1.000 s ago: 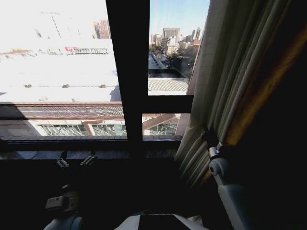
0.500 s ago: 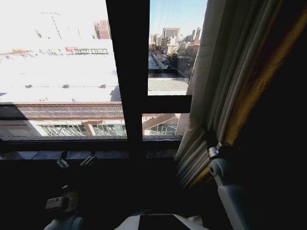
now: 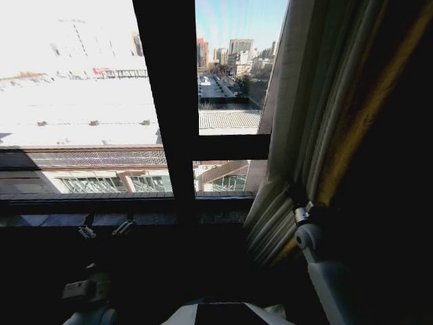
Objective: Open the curtains by pulling them apart, changing their state from closed to fully open.
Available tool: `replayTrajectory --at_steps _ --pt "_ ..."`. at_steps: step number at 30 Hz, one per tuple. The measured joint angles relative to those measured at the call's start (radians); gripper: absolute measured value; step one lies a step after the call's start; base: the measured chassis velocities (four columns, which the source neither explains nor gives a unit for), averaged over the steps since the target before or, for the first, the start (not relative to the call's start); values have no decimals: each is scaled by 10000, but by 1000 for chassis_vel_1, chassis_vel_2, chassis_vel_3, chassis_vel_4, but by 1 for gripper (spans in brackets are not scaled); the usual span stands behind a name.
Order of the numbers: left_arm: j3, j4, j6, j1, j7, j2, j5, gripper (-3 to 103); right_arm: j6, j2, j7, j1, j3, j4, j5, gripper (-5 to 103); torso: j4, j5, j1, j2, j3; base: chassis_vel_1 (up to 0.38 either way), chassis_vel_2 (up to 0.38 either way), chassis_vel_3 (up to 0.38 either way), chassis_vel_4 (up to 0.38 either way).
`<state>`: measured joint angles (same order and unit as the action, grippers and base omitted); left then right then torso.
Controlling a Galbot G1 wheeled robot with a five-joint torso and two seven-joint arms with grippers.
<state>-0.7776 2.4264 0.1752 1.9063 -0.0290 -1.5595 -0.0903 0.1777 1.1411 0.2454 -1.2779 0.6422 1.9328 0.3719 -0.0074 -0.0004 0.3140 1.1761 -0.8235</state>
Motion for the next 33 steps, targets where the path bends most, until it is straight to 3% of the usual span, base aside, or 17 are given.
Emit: replayTrajectory --at_steps 6,15,17,21,23,30,32,33 --pt "73 30 1 -14 -1 -40 41 100 59 -102 482 -12 311 -401 14 0 0 3 -1 0 0 0 0 0 0" --pt "94 22 2 -26 -1 -47 62 100 79 -94 435 -185 297 -271 58 -1 -4 10 0 0 -3 0 0 0 0" --pt "93 14 1 -24 -3 -47 64 100 87 -72 407 -212 258 -215 64 4 -9 21 0 -2 -5 0 0 0 0" --pt "68 -14 7 -37 0 -42 63 100 133 -61 362 -444 53 550 81 26 -5 12 0 -3 -4 0 0 0 0" --pt "59 -25 7 -52 0 -42 61 100 151 -68 358 -541 13 759 90 26 -5 11 0 -3 -4 0 0 0 0" --pt "42 -43 -81 -104 -1 -135 33 100 444 -164 382 -1671 -394 2585 95 59 -4 5 0 -2 -1 0 0 0 0" --pt "38 -41 -96 -103 0 -142 21 100 478 -166 419 -1809 -460 2801 94 59 -3 4 -1 -2 -1 0 0 0 0" --pt "19 -40 -106 -99 0 -142 5 100 514 -164 465 -1987 -554 3057 93 65 -3 5 0 -2 -1 0 0 0 0"
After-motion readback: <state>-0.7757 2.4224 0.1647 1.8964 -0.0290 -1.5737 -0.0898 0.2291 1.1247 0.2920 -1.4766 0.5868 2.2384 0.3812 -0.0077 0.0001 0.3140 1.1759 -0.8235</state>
